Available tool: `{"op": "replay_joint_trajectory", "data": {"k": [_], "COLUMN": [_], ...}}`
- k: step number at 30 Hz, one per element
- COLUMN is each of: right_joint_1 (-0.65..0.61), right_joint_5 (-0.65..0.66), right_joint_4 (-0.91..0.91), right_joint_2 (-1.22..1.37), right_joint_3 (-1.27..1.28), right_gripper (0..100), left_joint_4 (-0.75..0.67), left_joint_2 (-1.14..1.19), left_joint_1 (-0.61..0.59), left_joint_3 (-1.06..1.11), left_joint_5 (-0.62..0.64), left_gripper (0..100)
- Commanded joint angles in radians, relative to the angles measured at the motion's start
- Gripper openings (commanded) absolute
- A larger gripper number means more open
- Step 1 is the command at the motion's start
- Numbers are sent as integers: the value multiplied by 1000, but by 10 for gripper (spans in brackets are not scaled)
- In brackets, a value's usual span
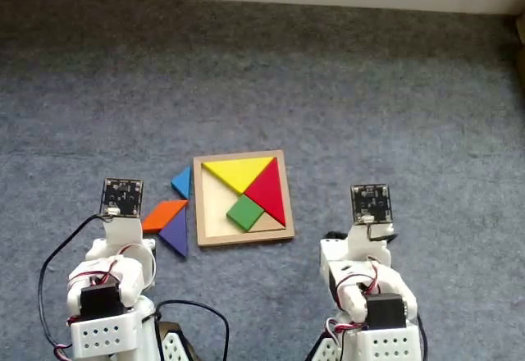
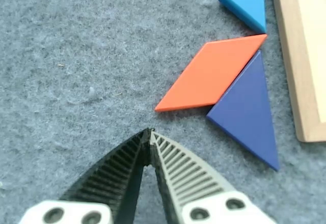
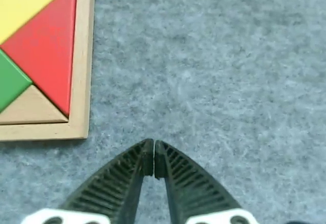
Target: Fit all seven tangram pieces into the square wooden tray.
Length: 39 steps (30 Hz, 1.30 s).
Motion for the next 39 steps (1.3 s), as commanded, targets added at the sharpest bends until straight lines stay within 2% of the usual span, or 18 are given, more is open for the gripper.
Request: {"op": "replay_joint_trajectory", "data": {"k": [1,7,21,27,29,32,39], "right_joint_1": [16,16,18,18,18,18,18], "right_joint_5": [-9,-5,-3,-3,-3,-3,-3], "right_joint_4": [-1,-33,-33,-31,-31,-31,-31], "right_joint_2": [-24,-24,-21,-21,-21,-21,-21], "right_joint_3": [25,139,142,142,142,142,142], "right_gripper": [18,18,18,18,18,18,18], "left_joint_4": [5,5,46,41,15,-9,21], "left_joint_2": [-47,-47,-48,-48,-48,-48,-25], "left_joint_1": [-8,-8,-25,-140,-151,-145,-102], "left_joint_3": [19,19,13,-214,-298,-384,-573], "left_joint_5": [-9,-9,-11,-20,-133,-388,-402], "left_gripper": [8,8,7,11,11,11,7]}}
